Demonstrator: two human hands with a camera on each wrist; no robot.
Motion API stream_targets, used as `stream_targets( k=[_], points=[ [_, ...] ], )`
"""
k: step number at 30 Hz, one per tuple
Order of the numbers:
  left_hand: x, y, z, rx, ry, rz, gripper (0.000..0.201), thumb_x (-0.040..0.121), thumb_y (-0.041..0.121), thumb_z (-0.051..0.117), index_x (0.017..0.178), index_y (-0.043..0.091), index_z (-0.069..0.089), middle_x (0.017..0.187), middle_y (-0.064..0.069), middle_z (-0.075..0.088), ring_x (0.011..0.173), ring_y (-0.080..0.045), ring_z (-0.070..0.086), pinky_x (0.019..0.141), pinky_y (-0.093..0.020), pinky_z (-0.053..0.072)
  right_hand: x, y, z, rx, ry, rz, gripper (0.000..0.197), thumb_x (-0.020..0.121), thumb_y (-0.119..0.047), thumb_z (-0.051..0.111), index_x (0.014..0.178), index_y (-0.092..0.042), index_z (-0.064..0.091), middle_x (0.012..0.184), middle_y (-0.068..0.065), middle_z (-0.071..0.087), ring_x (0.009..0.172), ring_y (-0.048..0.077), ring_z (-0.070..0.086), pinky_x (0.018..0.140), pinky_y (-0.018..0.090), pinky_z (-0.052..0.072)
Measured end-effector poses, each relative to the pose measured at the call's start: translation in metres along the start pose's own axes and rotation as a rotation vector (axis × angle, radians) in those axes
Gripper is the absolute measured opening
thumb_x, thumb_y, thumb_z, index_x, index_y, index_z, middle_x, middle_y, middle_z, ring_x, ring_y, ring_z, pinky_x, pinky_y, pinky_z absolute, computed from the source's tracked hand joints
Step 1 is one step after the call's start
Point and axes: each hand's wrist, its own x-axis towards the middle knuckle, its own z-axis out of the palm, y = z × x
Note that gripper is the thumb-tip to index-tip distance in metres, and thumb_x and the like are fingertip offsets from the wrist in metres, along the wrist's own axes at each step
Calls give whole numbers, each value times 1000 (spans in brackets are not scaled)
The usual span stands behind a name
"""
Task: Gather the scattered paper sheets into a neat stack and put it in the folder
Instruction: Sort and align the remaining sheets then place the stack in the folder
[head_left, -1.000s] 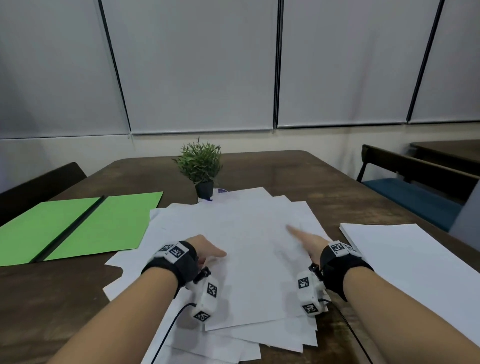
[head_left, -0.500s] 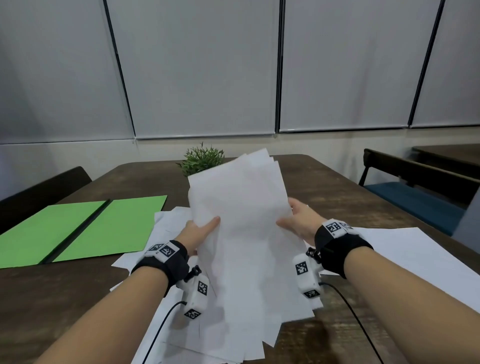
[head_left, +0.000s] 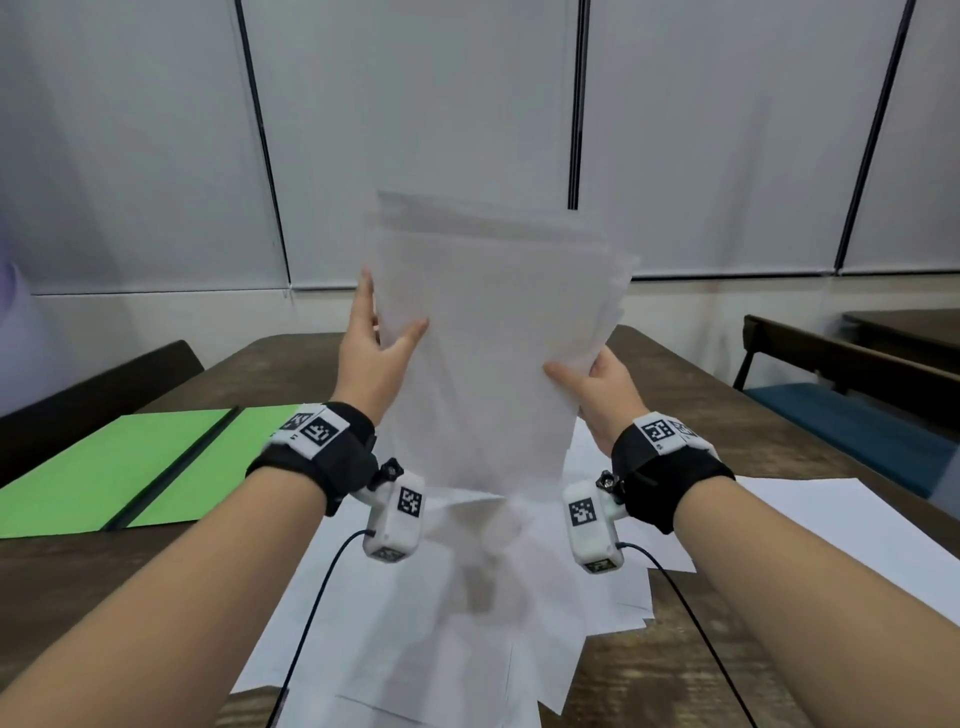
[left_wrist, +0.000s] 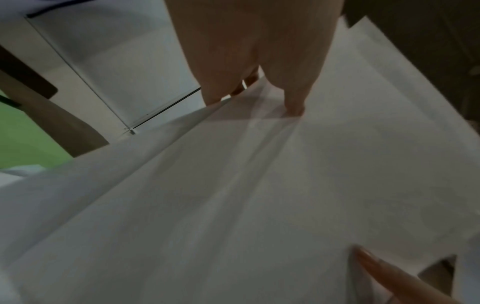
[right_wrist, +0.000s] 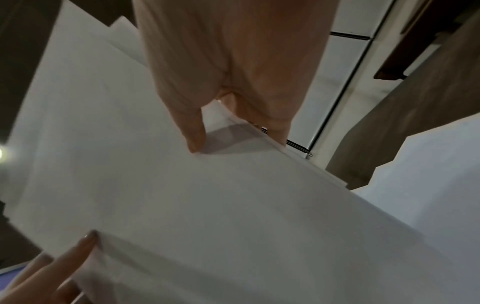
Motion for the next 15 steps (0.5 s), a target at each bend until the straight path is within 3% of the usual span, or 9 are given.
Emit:
stream_targets(
  k=[2,3,4,6,7,9,11,13,15],
  points=[
    [-6,-10,0,10,-23,-16,80,82,23,68,148,32,24,144,10,45,128,-3,47,111,-37,38,-2,9,-1,-5,15,18,30,82,-5,68,106,-22,62,113,9,70,106,28,66,97,51,50],
    [-9,-15,1,11,-5,-13,78,82,20,68,148,28,25,142,7,48,128,-5,47,111,-37,37,-2,12,0,-11,25,19,29,84,-1,65,103,-23,63,112,9,70,105,28,66,97,52,50],
    [-12,-16,2,3,29,-17,77,83,15,68,148,24,27,137,9,51,125,1,49,111,-31,38,-3,13,1,-17,37,19,29,85,2,62,100,-23,64,110,9,70,104,29,67,96,51,50],
    [-12,-14,6,-35,117,-40,79,81,11,72,147,18,29,115,17,57,104,16,55,98,-14,41,-1,9,5,-25,63,5,30,85,6,60,96,-22,64,107,9,70,102,30,67,94,49,52],
    [-10,-10,6,-61,135,-59,83,78,14,76,146,17,30,108,15,58,98,14,58,93,-15,44,2,5,6,-29,78,1,31,84,8,60,95,-22,62,105,9,70,100,30,67,92,48,53],
    [-4,0,4,-141,105,-100,86,69,26,83,141,15,38,113,3,63,105,-5,63,95,-28,49,9,-3,6,-25,75,4,32,83,9,59,94,-22,60,104,10,69,97,31,67,82,42,56],
    [0,4,-1,-186,31,-136,68,71,22,82,130,8,50,115,-5,67,106,-19,66,92,-38,53,12,-6,3,-2,26,13,30,83,8,61,99,-17,59,107,12,69,96,33,67,76,38,55],
    [-4,3,-4,-179,-22,-178,48,76,16,79,119,7,59,109,-5,70,102,-22,68,90,-42,54,10,-2,2,14,3,48,30,82,4,66,105,-14,62,109,13,70,100,33,68,87,45,55],
    [-10,0,-2,-117,-30,-141,41,79,17,77,116,12,60,110,-1,69,101,-17,67,93,-41,53,7,6,4,30,22,74,29,81,4,68,105,-11,65,107,13,71,101,32,68,94,48,52]
  ],
)
